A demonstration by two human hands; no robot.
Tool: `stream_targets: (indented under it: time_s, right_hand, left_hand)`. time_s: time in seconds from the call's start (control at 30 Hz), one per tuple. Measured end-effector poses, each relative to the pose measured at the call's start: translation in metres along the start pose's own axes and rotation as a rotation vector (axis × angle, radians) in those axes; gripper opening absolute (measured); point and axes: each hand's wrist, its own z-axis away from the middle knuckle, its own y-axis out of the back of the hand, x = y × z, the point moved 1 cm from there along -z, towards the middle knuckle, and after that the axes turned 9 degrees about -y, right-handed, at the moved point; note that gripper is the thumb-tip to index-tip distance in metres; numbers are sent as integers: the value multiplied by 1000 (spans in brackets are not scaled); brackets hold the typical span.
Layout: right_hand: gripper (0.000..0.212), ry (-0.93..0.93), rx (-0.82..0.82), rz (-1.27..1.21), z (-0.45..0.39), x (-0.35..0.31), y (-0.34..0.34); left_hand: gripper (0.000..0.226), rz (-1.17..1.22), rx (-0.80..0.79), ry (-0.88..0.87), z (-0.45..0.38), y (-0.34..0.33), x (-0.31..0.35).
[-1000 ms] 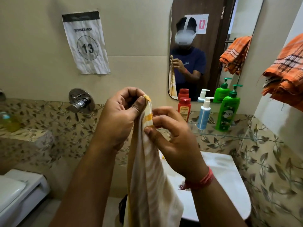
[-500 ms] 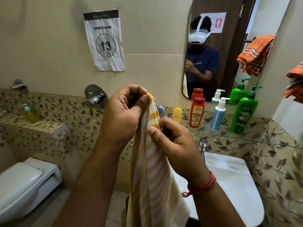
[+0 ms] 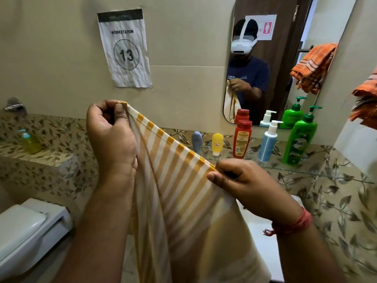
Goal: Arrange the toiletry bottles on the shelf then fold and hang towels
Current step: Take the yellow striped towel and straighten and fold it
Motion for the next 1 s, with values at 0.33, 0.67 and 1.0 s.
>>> stream_targets:
  time_s: [0.33,0.67,1.0]
  right_hand:
    - [20,-40,249,-279,-13,-11,3]
    - [10,-2,201,-455,-17,14,24]
    - [18,-66,185,-445,12,51,47]
  left_hand:
    - [39,58,-965,-219,40,-25,8]
    - [23,-19,-1341,-195,66,-56,11]
    - [12,10,-773,-49,41,-67,9]
